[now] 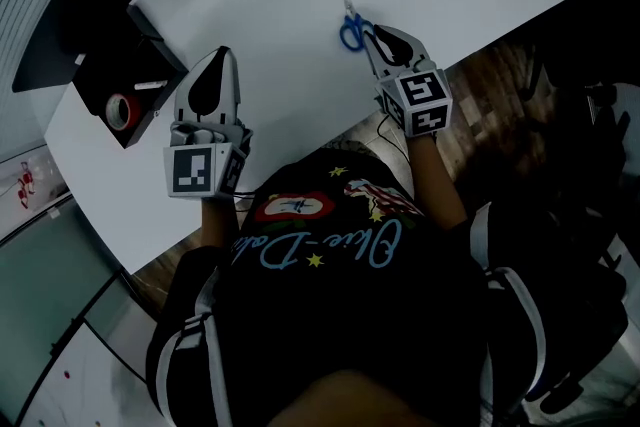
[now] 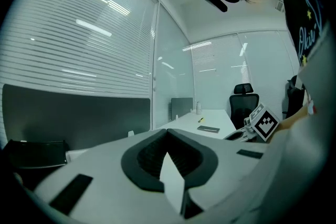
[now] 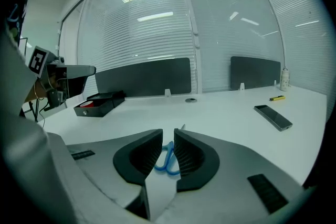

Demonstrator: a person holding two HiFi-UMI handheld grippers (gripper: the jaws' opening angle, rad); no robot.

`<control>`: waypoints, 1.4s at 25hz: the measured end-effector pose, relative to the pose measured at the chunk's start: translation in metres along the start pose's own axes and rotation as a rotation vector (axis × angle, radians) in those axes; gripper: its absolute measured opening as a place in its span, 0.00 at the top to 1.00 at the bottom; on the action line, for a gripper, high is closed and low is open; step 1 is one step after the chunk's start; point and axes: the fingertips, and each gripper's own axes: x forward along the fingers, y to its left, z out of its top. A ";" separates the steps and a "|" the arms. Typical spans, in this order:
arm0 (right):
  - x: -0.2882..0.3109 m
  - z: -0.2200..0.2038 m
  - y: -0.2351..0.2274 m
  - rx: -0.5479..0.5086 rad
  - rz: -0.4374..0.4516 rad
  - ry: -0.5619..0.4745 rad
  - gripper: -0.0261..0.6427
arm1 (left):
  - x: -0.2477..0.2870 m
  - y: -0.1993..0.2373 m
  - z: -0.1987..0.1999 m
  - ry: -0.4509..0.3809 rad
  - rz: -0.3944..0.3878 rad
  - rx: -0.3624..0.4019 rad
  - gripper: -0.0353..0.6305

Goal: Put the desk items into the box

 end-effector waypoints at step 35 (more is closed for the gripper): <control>0.054 -0.059 -0.004 -0.068 -0.092 0.275 0.83 | 0.002 0.018 -0.014 0.031 0.013 -0.048 0.95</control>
